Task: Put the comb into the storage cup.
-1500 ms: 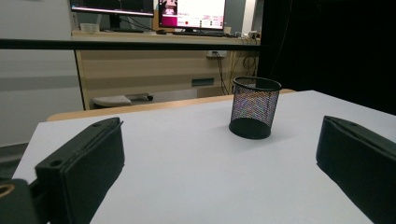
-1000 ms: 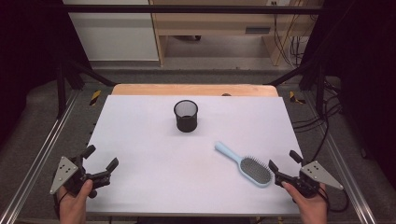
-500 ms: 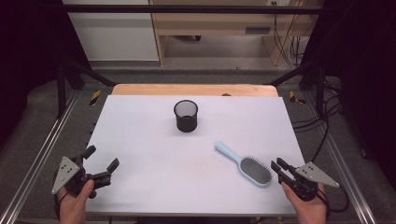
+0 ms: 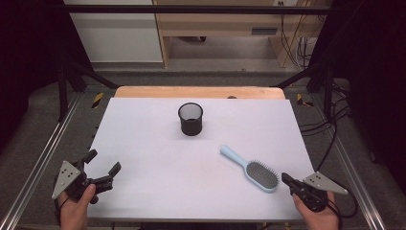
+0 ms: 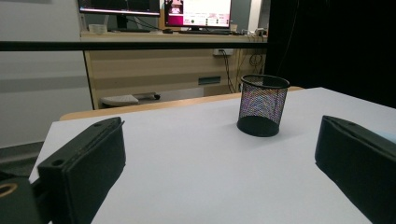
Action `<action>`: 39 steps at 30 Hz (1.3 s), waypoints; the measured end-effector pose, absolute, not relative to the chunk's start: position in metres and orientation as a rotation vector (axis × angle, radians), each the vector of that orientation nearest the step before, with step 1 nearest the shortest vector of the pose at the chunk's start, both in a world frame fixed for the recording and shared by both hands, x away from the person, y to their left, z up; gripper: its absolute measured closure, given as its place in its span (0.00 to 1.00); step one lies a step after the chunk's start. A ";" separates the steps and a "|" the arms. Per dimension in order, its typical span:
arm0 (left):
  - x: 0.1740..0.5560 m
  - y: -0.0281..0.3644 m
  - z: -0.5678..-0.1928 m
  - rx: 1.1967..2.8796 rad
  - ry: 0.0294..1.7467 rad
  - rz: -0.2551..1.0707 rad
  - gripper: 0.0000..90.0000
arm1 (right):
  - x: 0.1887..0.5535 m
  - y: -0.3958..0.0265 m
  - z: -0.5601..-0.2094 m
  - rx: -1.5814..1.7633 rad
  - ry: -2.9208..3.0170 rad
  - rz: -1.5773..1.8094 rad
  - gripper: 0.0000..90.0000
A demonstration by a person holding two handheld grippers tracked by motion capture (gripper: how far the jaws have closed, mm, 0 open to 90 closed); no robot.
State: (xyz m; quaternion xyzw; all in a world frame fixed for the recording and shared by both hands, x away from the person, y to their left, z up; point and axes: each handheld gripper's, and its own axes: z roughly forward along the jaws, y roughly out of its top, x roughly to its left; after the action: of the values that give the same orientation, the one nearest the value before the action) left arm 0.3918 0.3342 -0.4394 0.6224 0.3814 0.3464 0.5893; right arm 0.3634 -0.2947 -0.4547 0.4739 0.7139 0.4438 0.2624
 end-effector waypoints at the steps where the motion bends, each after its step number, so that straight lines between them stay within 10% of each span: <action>1: 0.392 0.334 -0.439 1.449 0.888 0.807 0.02 | 0.362 -0.295 -0.456 1.296 1.934 1.193 1.00; 39: 0.389 0.336 -0.438 1.441 0.889 0.810 0.02 | 0.422 -0.276 -0.467 1.302 2.083 0.978 1.00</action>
State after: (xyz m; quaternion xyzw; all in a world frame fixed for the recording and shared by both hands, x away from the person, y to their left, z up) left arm 0.3895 0.3360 -0.4381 0.6192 0.3823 0.3482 0.5909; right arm 0.4223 -0.2757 -0.4667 0.4772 0.7635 0.3586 0.2462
